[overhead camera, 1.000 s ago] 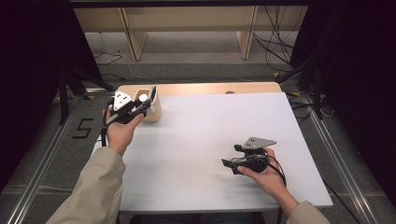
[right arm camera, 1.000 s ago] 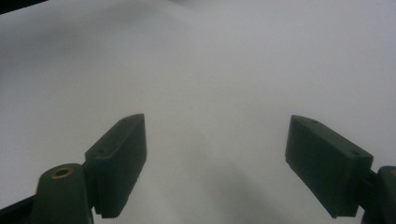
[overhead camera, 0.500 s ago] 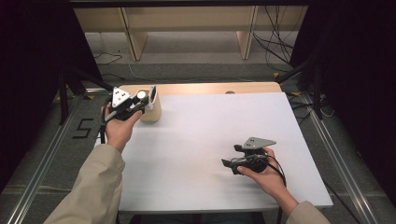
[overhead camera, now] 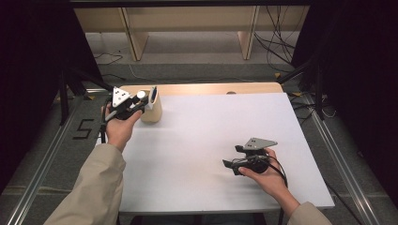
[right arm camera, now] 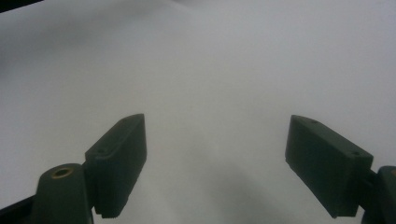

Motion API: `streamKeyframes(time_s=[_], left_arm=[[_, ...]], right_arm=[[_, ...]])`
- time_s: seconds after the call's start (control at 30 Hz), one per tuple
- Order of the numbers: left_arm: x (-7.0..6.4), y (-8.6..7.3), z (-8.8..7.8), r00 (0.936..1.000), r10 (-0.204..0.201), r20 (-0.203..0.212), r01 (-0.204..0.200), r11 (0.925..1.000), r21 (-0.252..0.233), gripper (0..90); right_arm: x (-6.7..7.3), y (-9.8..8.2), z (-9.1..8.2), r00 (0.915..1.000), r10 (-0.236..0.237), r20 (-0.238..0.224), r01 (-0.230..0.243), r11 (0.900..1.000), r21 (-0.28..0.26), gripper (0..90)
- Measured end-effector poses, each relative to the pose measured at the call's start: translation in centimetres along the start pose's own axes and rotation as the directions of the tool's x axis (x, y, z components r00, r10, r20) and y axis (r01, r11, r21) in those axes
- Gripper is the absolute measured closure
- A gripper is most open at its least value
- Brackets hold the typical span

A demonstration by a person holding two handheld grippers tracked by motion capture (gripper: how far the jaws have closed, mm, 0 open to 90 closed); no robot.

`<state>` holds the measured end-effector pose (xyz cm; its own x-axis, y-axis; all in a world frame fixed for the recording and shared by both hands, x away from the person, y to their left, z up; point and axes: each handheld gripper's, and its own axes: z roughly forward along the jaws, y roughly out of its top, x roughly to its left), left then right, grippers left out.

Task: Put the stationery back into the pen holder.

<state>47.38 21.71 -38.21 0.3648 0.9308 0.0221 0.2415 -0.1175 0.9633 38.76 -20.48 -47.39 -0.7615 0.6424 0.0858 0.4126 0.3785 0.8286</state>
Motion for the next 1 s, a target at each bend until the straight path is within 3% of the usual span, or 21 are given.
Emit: streamKeyframes(time_s=[1.0], left_arm=[[0.58, 0.61, 0.46, 0.9997, 0.014, -0.02, -0.014, 0.9999, 0.008, 66.8]], right_arm=[[-0.02, 0.0, 0.04, 1.0, 0.003, -0.003, -0.003, 1.0, 0.001, 21.6]])
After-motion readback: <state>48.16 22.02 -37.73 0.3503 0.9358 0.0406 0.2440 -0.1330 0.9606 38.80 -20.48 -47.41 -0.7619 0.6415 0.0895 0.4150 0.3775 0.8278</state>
